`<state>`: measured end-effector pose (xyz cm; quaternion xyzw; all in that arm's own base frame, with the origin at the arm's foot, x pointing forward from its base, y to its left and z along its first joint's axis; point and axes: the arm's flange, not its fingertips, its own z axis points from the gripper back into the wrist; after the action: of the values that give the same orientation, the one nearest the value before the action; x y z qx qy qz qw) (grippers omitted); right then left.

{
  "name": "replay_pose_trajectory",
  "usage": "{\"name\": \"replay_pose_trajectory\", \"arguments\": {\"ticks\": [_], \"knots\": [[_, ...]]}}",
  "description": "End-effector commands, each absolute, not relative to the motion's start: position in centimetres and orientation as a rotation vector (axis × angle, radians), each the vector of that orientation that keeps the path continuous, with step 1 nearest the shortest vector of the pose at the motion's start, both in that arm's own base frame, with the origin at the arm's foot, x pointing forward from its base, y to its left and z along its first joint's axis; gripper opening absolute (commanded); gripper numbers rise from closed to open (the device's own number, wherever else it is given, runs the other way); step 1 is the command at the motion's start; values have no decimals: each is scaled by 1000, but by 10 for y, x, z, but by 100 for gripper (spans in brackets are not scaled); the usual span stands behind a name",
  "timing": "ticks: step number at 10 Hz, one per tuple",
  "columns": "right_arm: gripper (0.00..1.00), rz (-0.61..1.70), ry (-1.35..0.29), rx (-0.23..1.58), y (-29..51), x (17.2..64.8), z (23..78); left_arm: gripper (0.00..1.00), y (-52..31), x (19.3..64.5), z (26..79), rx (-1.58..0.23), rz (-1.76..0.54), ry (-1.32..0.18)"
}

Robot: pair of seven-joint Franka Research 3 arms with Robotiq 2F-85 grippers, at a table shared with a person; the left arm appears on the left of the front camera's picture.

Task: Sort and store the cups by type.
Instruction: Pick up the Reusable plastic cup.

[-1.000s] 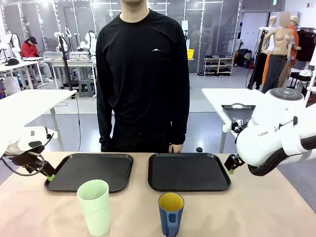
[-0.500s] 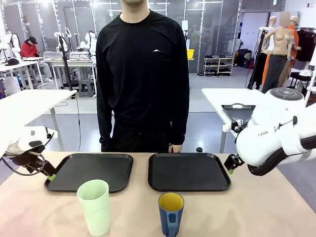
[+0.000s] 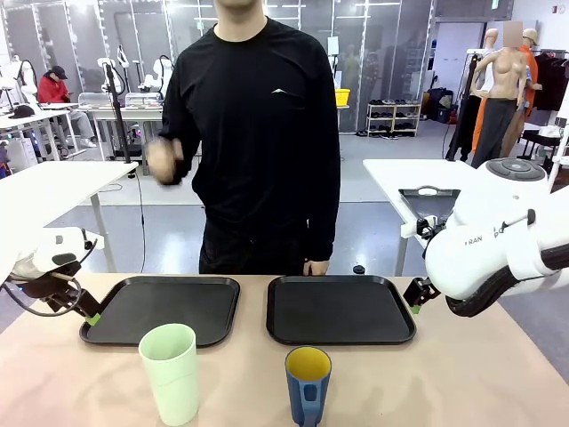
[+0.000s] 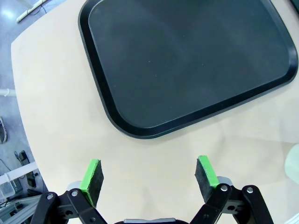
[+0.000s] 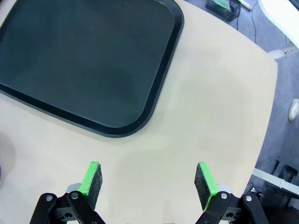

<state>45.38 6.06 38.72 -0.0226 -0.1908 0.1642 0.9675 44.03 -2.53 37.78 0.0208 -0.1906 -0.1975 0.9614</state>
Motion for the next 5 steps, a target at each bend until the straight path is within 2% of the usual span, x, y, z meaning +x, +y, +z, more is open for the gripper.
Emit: {"name": "replay_pose_trajectory", "arguments": {"ticks": [1,5], "knots": [[100,331,-384,-46,60,454,387,100,-23,440,377,47,-401,-383],[100,331,-384,-46,60,454,387,100,-23,440,377,47,-401,-383]]}}
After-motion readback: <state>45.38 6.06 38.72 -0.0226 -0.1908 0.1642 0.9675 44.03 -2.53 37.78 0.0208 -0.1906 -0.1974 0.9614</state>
